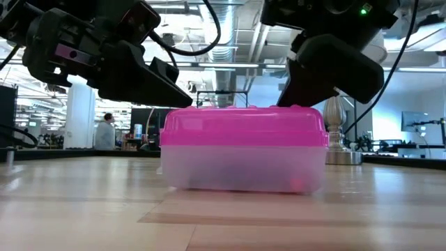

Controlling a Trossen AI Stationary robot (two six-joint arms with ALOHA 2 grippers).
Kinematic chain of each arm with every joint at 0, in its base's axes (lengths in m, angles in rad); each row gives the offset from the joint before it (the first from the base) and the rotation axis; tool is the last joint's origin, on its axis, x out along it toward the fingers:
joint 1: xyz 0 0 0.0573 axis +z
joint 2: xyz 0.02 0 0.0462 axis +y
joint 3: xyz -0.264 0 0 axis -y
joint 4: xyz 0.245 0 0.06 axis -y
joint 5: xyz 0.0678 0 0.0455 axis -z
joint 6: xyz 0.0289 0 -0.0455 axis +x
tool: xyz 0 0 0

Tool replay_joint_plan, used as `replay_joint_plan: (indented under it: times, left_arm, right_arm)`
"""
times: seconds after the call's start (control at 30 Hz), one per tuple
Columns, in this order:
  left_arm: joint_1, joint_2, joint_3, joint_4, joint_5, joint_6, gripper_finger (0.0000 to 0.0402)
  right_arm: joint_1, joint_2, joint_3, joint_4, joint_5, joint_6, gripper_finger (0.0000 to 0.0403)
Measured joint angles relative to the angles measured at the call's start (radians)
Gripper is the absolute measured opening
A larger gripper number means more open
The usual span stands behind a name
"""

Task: Pick & place school supplies into a supply box
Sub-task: Return to Home Position

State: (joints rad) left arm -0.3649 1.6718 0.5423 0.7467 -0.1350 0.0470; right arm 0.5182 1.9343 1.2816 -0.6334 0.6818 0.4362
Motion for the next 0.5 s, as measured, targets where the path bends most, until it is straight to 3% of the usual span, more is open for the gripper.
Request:
replay_joint_plan:
  times: [0.5]
  left_arm:
    - [0.001,0.0,0.0,0.0,-0.011,0.0,0.0061]
  right_arm:
    - [-0.071,0.0,0.0,0.029,-0.05,-0.126,0.0]
